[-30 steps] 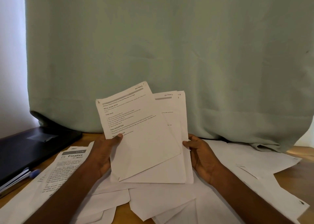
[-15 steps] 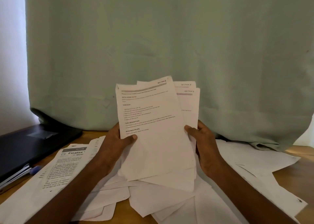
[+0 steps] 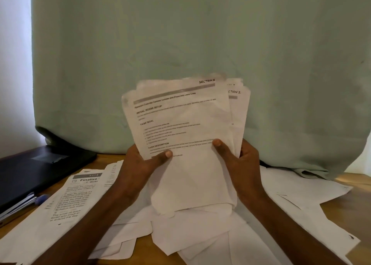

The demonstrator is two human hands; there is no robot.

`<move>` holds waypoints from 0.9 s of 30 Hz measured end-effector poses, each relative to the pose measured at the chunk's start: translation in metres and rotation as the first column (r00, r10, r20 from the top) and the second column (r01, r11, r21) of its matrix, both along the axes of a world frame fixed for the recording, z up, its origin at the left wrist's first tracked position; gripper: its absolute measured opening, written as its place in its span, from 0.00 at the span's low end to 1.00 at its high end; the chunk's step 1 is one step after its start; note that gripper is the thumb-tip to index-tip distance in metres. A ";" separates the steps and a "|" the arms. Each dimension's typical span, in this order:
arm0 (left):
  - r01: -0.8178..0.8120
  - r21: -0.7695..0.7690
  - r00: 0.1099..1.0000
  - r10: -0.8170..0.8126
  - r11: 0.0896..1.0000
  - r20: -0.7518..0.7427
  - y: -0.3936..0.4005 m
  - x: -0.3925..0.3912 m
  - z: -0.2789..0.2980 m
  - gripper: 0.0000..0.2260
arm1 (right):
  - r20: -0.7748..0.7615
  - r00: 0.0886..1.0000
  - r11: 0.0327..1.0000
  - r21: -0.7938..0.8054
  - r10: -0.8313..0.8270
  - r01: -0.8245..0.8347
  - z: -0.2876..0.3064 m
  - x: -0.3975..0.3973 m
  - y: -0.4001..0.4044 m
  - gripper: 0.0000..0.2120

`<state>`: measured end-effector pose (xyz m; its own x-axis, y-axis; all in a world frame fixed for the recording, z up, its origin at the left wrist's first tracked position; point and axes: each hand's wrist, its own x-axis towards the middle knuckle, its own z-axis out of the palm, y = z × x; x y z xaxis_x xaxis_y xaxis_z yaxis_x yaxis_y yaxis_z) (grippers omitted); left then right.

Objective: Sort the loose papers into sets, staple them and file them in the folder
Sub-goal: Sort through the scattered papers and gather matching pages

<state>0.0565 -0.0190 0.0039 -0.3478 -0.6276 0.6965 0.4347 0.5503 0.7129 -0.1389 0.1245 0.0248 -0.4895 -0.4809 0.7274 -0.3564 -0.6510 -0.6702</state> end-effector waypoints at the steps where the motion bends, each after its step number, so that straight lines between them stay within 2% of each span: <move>1: -0.006 0.004 1.000 0.006 1.000 -0.011 0.002 -0.001 0.000 0.22 | -0.002 1.000 0.999 0.029 0.027 -0.027 -0.001 0.000 0.000 0.12; 4: 0.004 0.043 1.000 -0.004 0.999 -0.003 0.004 -0.005 -0.003 0.21 | 0.016 0.993 0.967 0.225 0.118 -0.118 -0.009 -0.006 -0.004 0.18; 6: 0.027 0.061 1.000 -0.028 0.998 0.007 0.005 -0.006 -0.004 0.20 | 0.029 0.994 0.949 0.296 0.108 -0.112 -0.014 -0.009 -0.005 0.19; 9: 0.092 0.111 0.996 -0.091 0.990 -0.011 0.000 -0.004 -0.003 0.16 | 0.098 0.992 0.970 0.224 0.076 -0.097 -0.012 -0.011 -0.007 0.14; 13: 0.095 0.139 0.994 -0.101 0.986 0.033 -0.006 -0.004 -0.004 0.17 | 0.182 0.976 0.977 0.153 0.117 -0.146 -0.007 -0.014 -0.007 0.13; 20: -0.077 0.168 0.995 0.065 0.983 0.076 0.003 -0.020 -0.023 0.11 | 0.228 0.966 0.920 0.339 0.123 -0.197 -0.022 -0.015 -0.014 0.18; 23: -0.053 0.229 0.996 0.033 0.972 0.088 0.004 -0.023 -0.025 0.13 | 0.263 0.960 0.922 0.339 0.098 -0.187 -0.021 -0.018 -0.015 0.21; 27: 0.052 0.287 0.995 -0.076 0.957 0.071 0.004 -0.022 -0.025 0.15 | 0.273 0.949 0.947 0.228 0.160 -0.225 -0.011 -0.022 -0.011 0.18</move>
